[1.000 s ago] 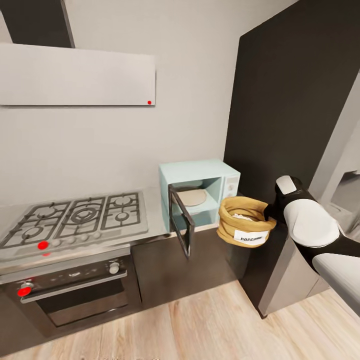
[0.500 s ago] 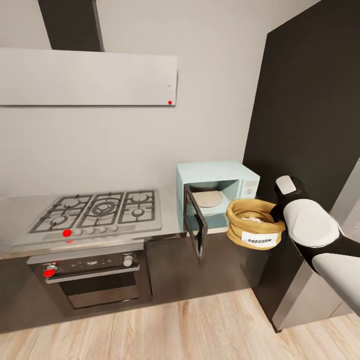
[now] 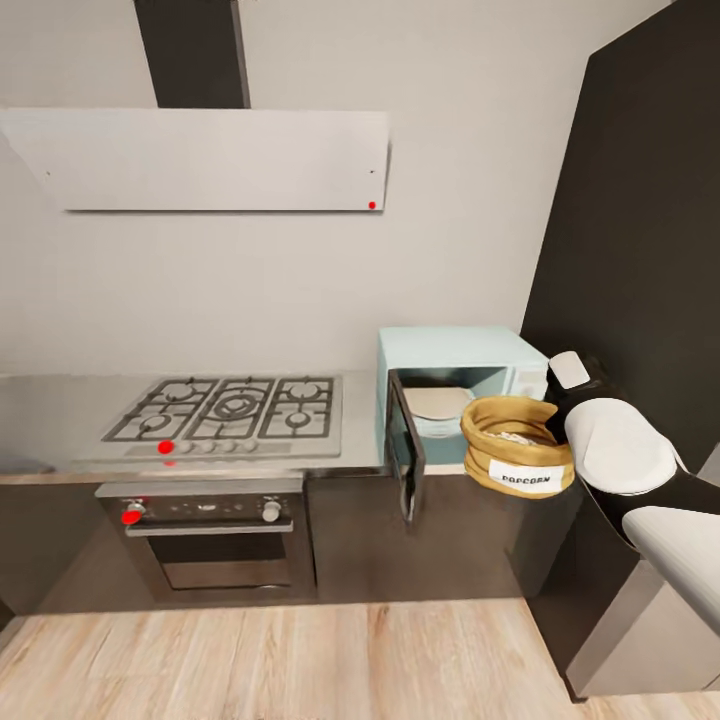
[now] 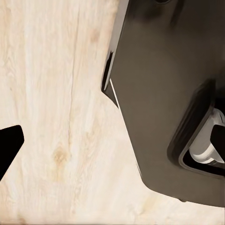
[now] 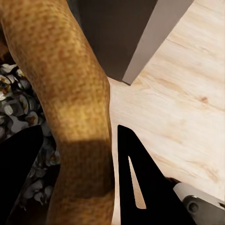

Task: In the kitchen, take the popcorn bag from the countertop, put it into the microwave, and heat it until the popcorn is cooked so the cooked popcorn ends up inside the bag.

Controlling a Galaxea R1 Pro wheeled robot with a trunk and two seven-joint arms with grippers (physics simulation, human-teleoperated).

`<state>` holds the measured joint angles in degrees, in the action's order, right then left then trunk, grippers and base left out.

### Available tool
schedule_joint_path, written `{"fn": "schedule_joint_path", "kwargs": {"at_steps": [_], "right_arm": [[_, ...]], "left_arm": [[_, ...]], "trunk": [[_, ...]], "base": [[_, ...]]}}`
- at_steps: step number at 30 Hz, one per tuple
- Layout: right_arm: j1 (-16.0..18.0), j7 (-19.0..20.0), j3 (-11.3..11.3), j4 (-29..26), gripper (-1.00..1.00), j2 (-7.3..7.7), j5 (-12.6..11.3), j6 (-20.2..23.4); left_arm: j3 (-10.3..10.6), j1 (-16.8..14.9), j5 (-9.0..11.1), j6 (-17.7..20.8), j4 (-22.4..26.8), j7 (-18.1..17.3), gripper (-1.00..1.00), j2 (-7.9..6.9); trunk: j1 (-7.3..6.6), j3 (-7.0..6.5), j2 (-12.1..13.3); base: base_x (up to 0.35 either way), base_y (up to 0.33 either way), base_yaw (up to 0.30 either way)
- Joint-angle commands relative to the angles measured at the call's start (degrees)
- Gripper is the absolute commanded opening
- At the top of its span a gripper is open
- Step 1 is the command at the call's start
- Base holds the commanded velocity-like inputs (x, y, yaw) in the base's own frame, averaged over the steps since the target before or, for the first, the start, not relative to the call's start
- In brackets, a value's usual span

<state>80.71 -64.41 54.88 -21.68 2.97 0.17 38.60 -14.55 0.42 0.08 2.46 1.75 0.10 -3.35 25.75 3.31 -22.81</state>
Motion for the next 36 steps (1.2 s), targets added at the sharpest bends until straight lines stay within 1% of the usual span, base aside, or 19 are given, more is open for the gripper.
{"fn": "schedule_joint_path", "kwargs": {"at_steps": [1, 3, 5, 6, 7, 10, 13, 18, 20, 25, 33, 36], "right_arm": [[0.1, -0.2, 0.1, 0.0, -1.00, 0.02, 0.0, 0.4], [0.1, -0.2, 1.4, 0.0, -1.00, 0.02, 0.0, 0.4], [0.1, -0.2, 4.9, 0.0, -1.00, 0.02, 0.0, 0.3], [0.1, -0.2, 7.1, 0.0, -1.00, 0.02, 0.0, 0.3], [0.1, -0.2, 8.7, 0.0, -1.00, 0.02, 0.0, 0.3], [0.1, -0.2, 10.2, 0.0, -1.00, 0.02, 0.0, 0.2], [0.1, -0.2, 10.6, 0.0, -1.00, 0.02, 0.0, 0.0], [0.1, -0.5, 10.7, -0.1, -1.00, 0.02, 0.1, -3.3], [0.1, -1.9, 10.7, -0.1, -1.00, 0.02, 0.1, -5.0], [0.1, -4.0, 10.8, -0.1, -1.00, 0.11, 0.1, -8.3], [0.1, -4.3, 11.1, -0.2, -1.00, 0.54, 0.1, -8.6], [0.1, -4.2, 11.2, -0.2, -1.00, 1.01, 0.1, -8.6]], "left_arm": [[-0.2, 0.0, 0.0, 0.3, 0.2, 0.0, 1.00, 0.01], [-0.2, 0.0, 0.0, 0.3, 0.2, 0.0, 1.00, 0.01], [-0.2, 0.0, 0.0, 0.3, 0.2, 0.0, 1.00, 0.01], [-0.2, 0.0, 0.0, 0.3, 0.2, 0.0, 1.00, 0.01], [-0.2, 0.0, 0.0, 0.3, 0.2, 0.0, 1.00, 0.01], [-0.2, 0.0, 0.0, 0.3, 0.2, 0.0, 1.00, 0.01], [-0.3, 0.0, 0.0, 0.2, 0.2, 0.0, 1.00, 0.01], [-0.3, 0.0, 0.0, 0.2, 0.2, 0.0, 1.00, 0.01], [-0.3, 0.0, 0.0, 0.2, 0.2, 0.0, 1.00, 0.01], [-0.3, 0.0, 0.0, 0.3, 0.2, 0.0, 1.00, 0.01], [-0.2, 0.0, 0.0, 0.4, 0.2, 0.0, 1.00, 0.01], [-0.3, 0.0, 0.0, 0.3, 0.2, 0.0, 1.00, 0.01]], "trunk": [[0.03, 0.11, -0.1], [0.03, 0.11, -0.1], [0.03, 0.11, -0.1], [0.03, 0.11, -0.1], [0.03, 0.11, -0.1], [0.03, 0.11, -0.1], [0.03, 0.11, -0.1], [0.03, 0.11, -0.1], [0.03, 0.11, -0.1], [0.03, 0.11, -0.1], [0.03, 0.11, -0.1], [0.03, 0.11, -0.1]], "base": [[0.000, -0.301, 0.266], [0.000, -0.302, 0.266], [0.000, -0.298, 0.266], [0.000, -0.261, 0.266], [0.000, -0.238, 0.266], [0.000, -0.225, 0.266], [0.000, -0.117, 0.266], [0.000, -0.015, 0.266], [0.000, -0.001, 0.266], [0.000, 0.000, 0.225], [0.000, -0.248, 0.014], [0.000, -0.116, 0.000]]}}
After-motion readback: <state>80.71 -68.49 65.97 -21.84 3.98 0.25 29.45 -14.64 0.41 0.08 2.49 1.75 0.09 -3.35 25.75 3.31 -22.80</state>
